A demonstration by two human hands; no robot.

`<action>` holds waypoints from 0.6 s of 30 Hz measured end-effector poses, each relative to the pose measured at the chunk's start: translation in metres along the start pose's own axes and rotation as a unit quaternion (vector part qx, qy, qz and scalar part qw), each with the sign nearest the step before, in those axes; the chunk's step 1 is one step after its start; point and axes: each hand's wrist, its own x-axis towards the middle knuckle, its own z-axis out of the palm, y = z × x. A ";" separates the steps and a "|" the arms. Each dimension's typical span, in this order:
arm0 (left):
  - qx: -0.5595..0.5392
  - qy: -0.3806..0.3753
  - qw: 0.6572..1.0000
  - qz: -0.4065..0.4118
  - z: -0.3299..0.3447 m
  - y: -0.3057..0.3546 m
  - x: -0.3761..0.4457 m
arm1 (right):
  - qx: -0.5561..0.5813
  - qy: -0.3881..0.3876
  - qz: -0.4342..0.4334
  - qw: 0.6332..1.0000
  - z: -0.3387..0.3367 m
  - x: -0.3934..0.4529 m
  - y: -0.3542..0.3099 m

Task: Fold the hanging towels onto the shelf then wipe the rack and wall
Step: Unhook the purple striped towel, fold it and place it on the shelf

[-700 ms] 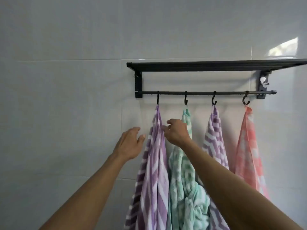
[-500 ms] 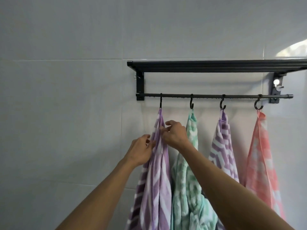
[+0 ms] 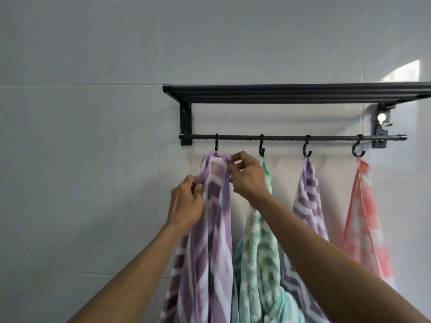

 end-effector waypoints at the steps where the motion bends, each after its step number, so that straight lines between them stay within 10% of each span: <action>1: -0.011 0.016 1.000 0.002 -0.001 0.001 0.001 | 0.004 0.010 -0.004 1.000 -0.001 0.001 -0.001; 10: -0.041 0.082 0.996 0.016 -0.014 0.027 0.014 | 0.043 0.043 -0.022 0.998 -0.001 0.010 -0.036; 18: -0.056 0.060 0.997 0.009 -0.026 0.051 0.024 | 0.119 -0.028 0.128 0.984 0.007 0.021 -0.060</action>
